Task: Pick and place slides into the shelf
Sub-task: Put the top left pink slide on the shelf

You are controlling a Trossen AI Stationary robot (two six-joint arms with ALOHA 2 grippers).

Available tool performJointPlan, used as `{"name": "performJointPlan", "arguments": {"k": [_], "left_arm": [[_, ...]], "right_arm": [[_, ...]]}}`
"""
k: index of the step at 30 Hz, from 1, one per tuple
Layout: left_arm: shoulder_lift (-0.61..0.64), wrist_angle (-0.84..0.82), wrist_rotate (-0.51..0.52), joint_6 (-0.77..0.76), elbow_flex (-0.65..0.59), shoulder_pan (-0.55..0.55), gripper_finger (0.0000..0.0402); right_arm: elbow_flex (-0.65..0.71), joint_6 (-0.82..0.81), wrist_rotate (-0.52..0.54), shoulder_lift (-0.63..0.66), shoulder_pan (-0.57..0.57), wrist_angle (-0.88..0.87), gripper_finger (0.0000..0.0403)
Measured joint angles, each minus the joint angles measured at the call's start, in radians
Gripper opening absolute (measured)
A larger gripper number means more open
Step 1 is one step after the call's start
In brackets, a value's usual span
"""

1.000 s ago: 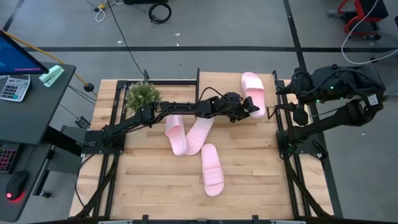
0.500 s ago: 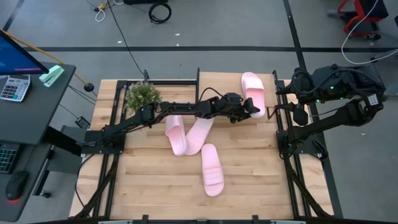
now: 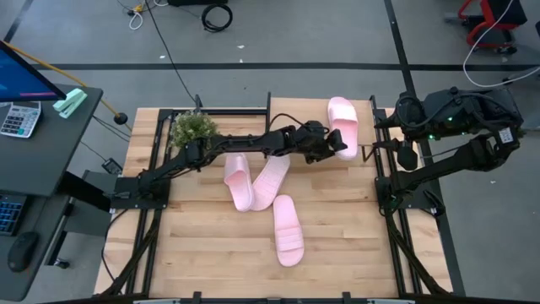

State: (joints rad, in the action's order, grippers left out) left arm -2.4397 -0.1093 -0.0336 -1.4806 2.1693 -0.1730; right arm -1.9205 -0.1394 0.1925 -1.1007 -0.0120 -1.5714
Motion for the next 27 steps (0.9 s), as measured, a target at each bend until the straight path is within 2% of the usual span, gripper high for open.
{"name": "performJointPlan", "arguments": {"k": [6, 13, 20, 27], "left_arm": [[0.057, -0.086, 0.02, 0.095, 0.004, 0.007, 0.0293], [0.057, -0.3, 0.018, 0.11, -0.001, 0.019, 0.0293], [0.078, -0.333, 0.04, 0.115, 0.0, 0.033, 0.0293], [0.126, -0.289, 0.068, 0.174, 0.0, 0.023, 0.0293]], "right_arm": [[0.0, 0.0, 0.001, 0.0, 0.0, 0.0, 0.0242], [0.0, -0.005, 0.001, 0.0, 0.001, 0.0, 0.0242], [0.0, -0.018, 0.001, 0.0, 0.0, 0.0, 0.0242], [0.0, -0.024, 0.001, -0.003, 0.0, 0.0, 0.0242]]}}
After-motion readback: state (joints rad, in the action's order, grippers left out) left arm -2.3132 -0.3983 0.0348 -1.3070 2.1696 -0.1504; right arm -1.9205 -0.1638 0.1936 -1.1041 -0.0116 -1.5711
